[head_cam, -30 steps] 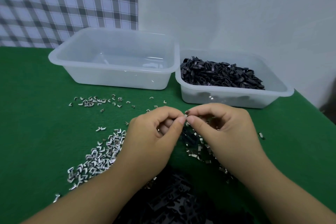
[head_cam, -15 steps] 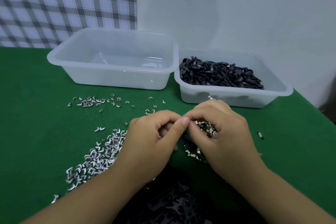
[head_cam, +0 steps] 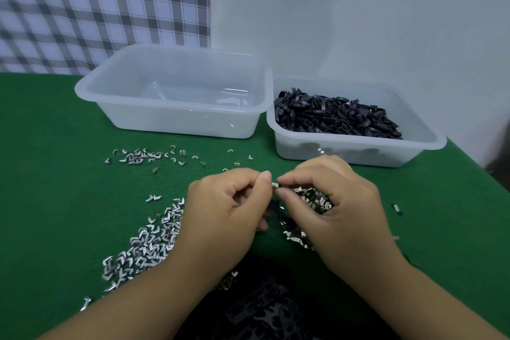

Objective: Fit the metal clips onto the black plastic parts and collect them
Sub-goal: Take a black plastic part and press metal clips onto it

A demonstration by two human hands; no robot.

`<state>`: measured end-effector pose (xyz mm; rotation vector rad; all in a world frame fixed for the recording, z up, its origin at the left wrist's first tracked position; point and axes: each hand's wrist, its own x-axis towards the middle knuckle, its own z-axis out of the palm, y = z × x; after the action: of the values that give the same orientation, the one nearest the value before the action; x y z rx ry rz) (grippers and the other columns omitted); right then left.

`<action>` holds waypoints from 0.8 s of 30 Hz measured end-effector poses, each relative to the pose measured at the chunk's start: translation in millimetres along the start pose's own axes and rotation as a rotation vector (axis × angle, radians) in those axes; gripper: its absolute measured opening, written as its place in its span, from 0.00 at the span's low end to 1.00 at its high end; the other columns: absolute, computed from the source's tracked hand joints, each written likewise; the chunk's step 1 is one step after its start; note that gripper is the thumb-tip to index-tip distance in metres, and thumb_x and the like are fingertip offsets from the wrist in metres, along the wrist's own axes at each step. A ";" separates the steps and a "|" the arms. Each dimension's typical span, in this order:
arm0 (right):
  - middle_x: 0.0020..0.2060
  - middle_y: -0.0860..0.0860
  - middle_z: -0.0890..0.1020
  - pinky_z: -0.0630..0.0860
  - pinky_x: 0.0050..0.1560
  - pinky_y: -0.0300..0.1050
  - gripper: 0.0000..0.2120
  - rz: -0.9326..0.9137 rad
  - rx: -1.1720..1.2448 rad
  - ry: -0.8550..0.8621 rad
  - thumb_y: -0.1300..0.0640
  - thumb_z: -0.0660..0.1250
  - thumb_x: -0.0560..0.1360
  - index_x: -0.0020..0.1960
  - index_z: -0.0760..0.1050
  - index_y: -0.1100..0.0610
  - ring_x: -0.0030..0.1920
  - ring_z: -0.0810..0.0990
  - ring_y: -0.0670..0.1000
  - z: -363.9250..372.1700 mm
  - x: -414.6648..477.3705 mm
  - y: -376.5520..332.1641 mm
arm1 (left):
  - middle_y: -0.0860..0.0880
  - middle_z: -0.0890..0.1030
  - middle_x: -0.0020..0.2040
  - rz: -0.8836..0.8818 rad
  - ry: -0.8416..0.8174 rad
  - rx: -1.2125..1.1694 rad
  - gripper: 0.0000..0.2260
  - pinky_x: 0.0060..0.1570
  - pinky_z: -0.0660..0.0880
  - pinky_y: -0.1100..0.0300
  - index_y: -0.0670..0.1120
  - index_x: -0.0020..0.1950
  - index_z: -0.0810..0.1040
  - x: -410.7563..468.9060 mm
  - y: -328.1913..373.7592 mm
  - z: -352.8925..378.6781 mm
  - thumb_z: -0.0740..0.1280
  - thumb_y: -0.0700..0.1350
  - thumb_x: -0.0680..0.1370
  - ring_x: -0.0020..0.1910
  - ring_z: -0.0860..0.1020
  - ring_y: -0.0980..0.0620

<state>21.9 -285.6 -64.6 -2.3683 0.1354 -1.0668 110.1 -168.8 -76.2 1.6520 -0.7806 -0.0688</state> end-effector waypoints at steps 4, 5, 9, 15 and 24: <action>0.37 0.46 0.80 0.73 0.44 0.43 0.01 0.020 -0.009 0.018 0.60 0.71 0.69 0.40 0.81 0.55 0.41 0.77 0.48 -0.5 0.4 0.6 | 0.51 0.80 0.25 -0.021 -0.053 -0.071 0.08 0.27 0.73 0.69 0.50 0.37 0.82 -0.4 0.6 0.2 0.67 0.47 0.75 0.23 0.78 0.59; 0.36 0.45 0.80 0.73 0.44 0.42 0.01 0.032 -0.017 0.032 0.60 0.71 0.69 0.40 0.81 0.55 0.41 0.77 0.48 -1.9 1.3 1.4 | 0.50 0.82 0.28 -0.033 -0.053 -0.122 0.07 0.29 0.76 0.67 0.50 0.39 0.83 0.0 0.4 0.7 0.68 0.44 0.75 0.25 0.80 0.56; 0.36 0.44 0.80 0.72 0.44 0.38 0.04 0.098 -0.077 0.089 0.61 0.73 0.69 0.41 0.80 0.53 0.41 0.78 0.46 -10.5 6.1 6.6 | 0.48 0.85 0.36 -0.135 -0.038 -0.272 0.12 0.37 0.80 0.64 0.51 0.49 0.81 2.9 -1.9 0.9 0.70 0.35 0.73 0.35 0.84 0.53; 0.36 0.47 0.80 0.71 0.44 0.41 0.04 0.040 -0.237 0.024 0.63 0.74 0.68 0.40 0.81 0.56 0.41 0.77 0.51 -10.1 4.2 8.4 | 0.48 0.85 0.36 -0.190 -0.043 -0.307 0.12 0.36 0.79 0.65 0.51 0.50 0.79 5.0 -2.8 0.1 0.70 0.34 0.73 0.36 0.85 0.52; 0.34 0.49 0.79 0.69 0.44 0.41 0.01 -0.014 -0.352 -0.002 0.61 0.71 0.69 0.40 0.81 0.57 0.39 0.75 0.52 -8.3 2.9 7.9 | 0.48 0.85 0.35 -0.161 -0.058 -0.342 0.12 0.35 0.79 0.66 0.49 0.43 0.80 4.8 -2.2 1.2 0.70 0.32 0.72 0.35 0.85 0.52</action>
<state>18.9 -296.8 -62.2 -2.6843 0.3307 -1.1228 114.3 -172.2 -76.7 1.3882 -0.6378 -0.3472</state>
